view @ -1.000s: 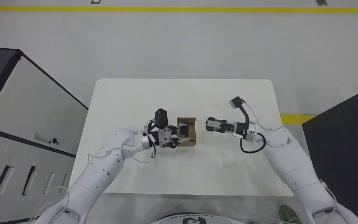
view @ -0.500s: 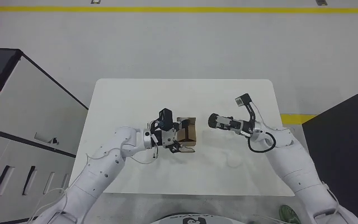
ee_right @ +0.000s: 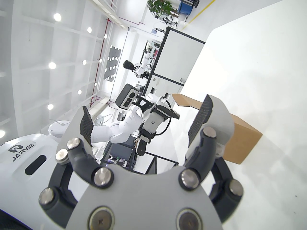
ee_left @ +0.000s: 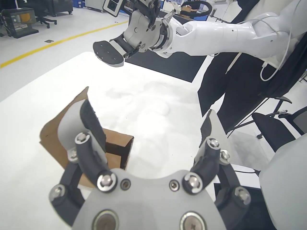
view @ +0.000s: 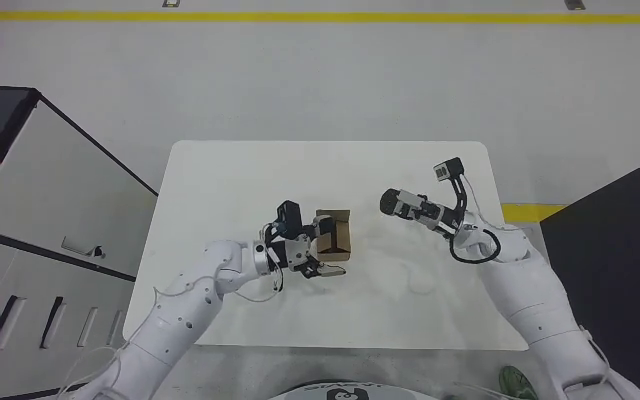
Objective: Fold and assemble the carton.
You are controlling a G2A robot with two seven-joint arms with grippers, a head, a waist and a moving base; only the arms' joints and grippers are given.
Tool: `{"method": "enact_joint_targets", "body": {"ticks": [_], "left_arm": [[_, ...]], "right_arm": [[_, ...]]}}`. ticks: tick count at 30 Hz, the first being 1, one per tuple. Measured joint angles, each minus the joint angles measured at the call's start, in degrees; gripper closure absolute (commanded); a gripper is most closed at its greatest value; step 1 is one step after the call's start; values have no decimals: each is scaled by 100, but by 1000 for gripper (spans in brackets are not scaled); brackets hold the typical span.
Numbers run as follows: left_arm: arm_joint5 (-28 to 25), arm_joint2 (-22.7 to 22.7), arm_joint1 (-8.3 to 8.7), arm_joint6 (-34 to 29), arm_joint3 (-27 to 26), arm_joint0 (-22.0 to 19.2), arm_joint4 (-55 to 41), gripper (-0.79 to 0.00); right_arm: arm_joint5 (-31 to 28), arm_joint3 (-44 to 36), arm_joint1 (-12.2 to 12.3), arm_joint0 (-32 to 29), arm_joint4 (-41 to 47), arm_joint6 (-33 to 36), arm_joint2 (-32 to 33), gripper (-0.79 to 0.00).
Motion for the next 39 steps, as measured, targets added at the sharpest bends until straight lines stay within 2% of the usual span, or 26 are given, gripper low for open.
{"method": "enact_joint_targets", "body": {"ticks": [8, 9, 10, 11, 12, 16, 27, 33, 39], "left_arm": [[62, -23, 18, -100, 10, 170, -180, -785], [46, -38, 29, -108, -1, 237, -201, -754], [26, -58, 42, -109, -21, 313, -217, -326], [18, -100, 62, -95, -52, 417, -231, -34], [24, -139, 78, -77, -83, 496, -233, 0], [-30, -241, 133, -61, -254, 789, -206, 0], [32, -176, 140, -266, -208, 902, -289, 0], [198, -119, 120, -135, 149, 927, -343, 0], [367, 139, 17, 271, 586, 726, -194, 0]], "right_arm": [[194, -108, -9, -65, -57, -192, -13, -785], [223, -102, -8, -57, -72, -194, -7, -785], [254, -90, -8, -39, -87, -194, -5, -785], [297, -68, -10, -6, -103, -194, -6, -785], [330, -49, -13, 25, -116, -195, -12, -785], [452, 71, -42, 216, -207, -248, -83, -785], [567, 5, -67, 264, -338, -398, -160, -785], [684, 224, -182, 633, -419, -416, -515, -785], [523, 810, -378, 1188, -383, -431, -994, -785]]}}
